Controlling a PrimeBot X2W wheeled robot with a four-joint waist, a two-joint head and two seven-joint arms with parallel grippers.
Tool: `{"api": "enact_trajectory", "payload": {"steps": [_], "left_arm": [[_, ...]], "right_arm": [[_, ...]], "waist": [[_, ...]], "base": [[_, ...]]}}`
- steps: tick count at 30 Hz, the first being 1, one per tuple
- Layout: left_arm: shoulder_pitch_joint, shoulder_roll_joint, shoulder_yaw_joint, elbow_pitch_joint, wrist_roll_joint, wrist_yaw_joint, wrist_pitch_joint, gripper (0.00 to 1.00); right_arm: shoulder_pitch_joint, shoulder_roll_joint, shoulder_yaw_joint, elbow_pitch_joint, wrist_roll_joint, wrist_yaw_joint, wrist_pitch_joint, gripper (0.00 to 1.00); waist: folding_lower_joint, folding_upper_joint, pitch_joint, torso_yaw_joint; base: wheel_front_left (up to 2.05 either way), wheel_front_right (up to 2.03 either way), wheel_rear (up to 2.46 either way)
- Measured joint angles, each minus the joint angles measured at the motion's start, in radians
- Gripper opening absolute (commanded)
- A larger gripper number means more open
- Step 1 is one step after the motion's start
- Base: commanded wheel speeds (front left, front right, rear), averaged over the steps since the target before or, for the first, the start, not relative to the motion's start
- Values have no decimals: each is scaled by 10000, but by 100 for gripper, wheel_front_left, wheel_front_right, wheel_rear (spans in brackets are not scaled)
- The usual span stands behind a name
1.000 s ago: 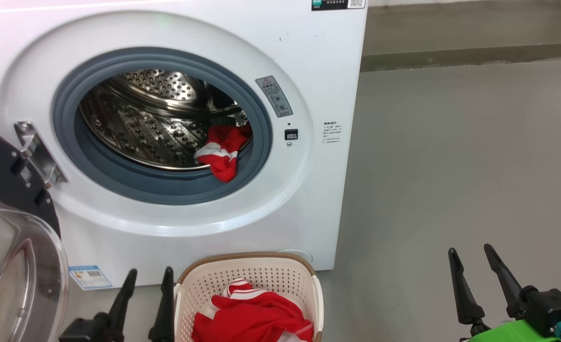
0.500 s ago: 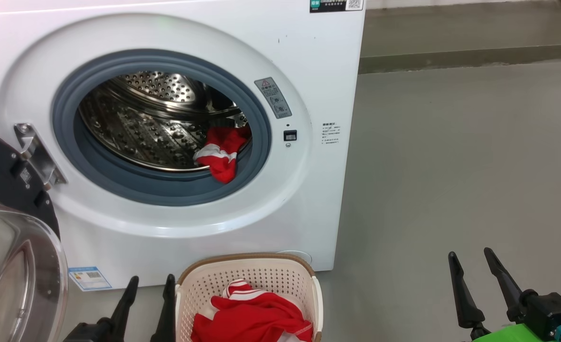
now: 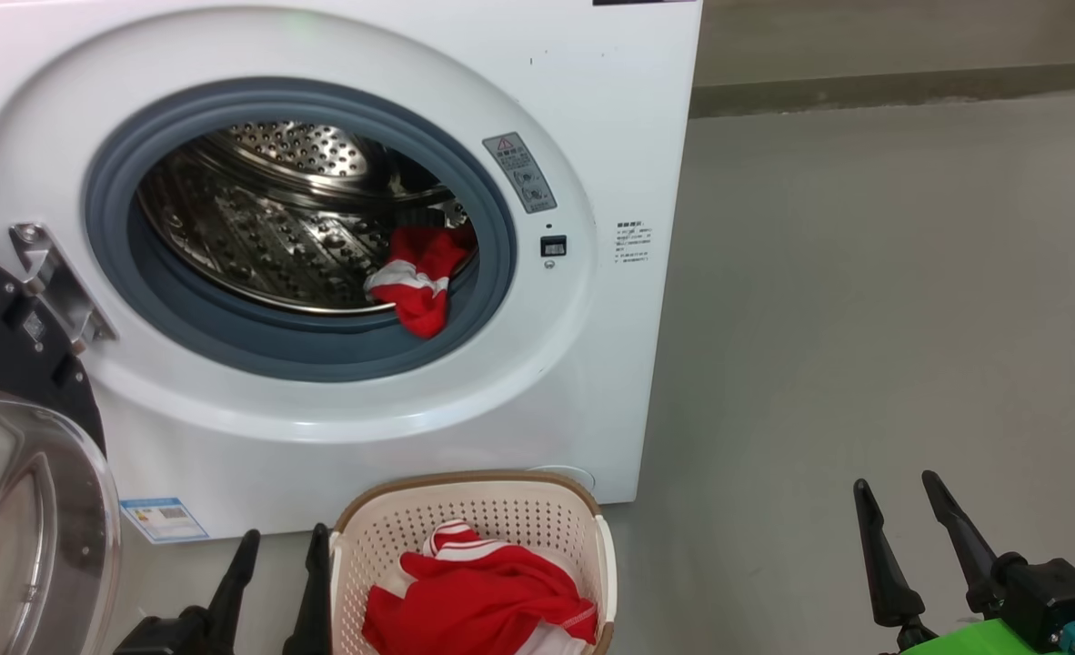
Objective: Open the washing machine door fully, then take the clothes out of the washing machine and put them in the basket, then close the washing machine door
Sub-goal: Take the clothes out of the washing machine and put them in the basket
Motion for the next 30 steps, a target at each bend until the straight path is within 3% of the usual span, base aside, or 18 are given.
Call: {"api": "enact_trajectory", "payload": {"steps": [11, 30], "left_arm": [[-542, -6, 105, 0, -113, 2, -98, 100], [-3857, 196, 671, 715, -579, -192, -190, 100]], "right_arm": [[-29, 0, 159, -159, 0, 0, -2, 100], [-1351, -6, 274, -217, 90, 0, -15, 100]], "waist": [[0, 0, 557, -19], [0, 0, 2753, -114]], "base": [[0, 0, 0], [0, 0, 0]]}}
